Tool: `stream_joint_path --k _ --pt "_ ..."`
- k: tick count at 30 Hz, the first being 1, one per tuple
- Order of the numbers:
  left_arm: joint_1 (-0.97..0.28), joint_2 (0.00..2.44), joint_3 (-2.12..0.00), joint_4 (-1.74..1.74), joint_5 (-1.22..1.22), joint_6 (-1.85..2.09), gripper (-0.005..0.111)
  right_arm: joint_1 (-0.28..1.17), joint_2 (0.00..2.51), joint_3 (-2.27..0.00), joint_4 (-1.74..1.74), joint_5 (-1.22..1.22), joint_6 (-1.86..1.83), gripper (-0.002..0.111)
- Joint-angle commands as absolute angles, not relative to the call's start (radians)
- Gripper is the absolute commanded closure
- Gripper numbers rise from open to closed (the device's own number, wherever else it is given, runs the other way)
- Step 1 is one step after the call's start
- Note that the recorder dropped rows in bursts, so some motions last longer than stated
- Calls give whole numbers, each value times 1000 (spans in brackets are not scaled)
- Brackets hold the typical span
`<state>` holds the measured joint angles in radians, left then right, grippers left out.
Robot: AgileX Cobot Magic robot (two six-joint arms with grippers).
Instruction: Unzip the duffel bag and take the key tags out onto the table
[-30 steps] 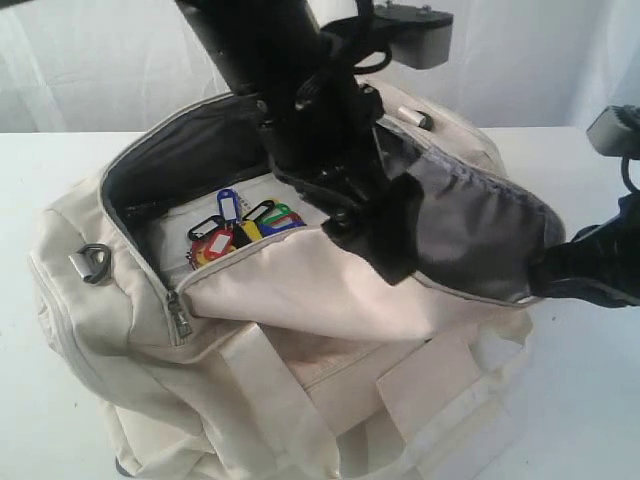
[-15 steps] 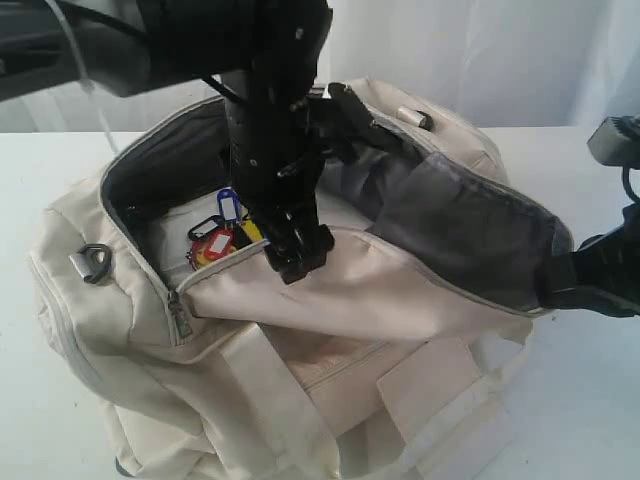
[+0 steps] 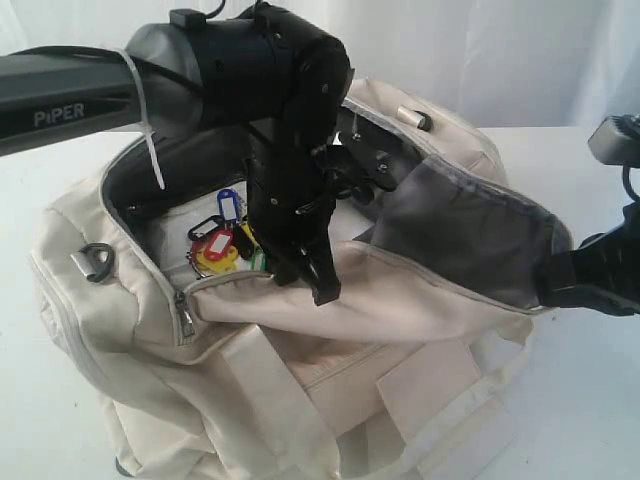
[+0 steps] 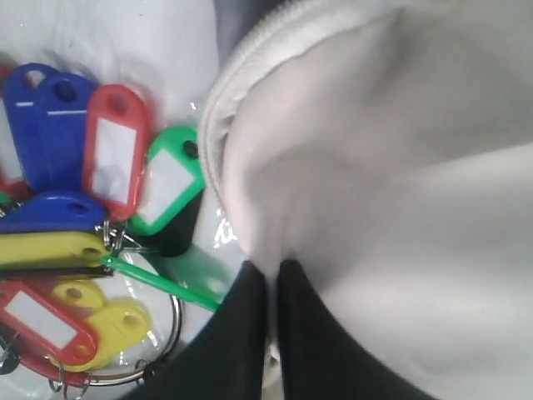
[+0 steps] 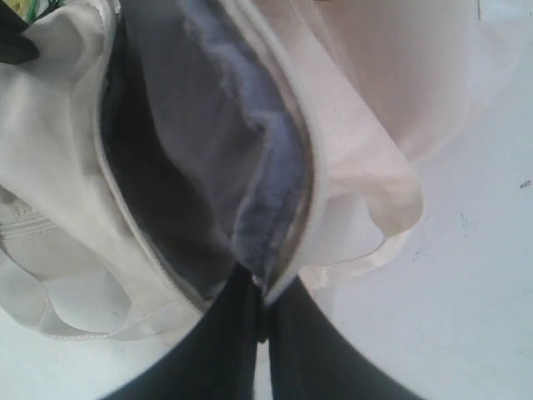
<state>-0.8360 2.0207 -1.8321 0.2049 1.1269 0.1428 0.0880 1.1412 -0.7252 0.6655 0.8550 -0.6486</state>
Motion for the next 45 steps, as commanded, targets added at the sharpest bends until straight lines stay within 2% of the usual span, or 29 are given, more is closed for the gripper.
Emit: stream_joint_path --k 1,9,18,34,35,38,43,45 --pt "-840 1999 -1825 180 1221 142 106 89 1140 -720 660 850 -648 108" --pt "-840 1854 -1825 27 1221 150 107 89 1140 -720 660 850 -648 108" --pt "-849 1762 -1773 -462 1221 313 107 89 1140 -720 660 841 -648 108" --pt "-871 1755 -1451 -440 1221 299 106 89 1140 -720 660 841 -648 108" --pt "-871 1755 -1437 -440 1221 303 104 89 1140 -720 660 841 -648 108" --pt "-871 1755 -1404 -440 1221 311 88 89 1140 -720 660 841 -648 108" --pt "-871 1755 -1397 -442 1221 311 41 89 1140 -720 660 841 -648 108" --pt "-871 1755 -1397 -448 1221 311 28 89 1140 -720 660 841 -648 108"
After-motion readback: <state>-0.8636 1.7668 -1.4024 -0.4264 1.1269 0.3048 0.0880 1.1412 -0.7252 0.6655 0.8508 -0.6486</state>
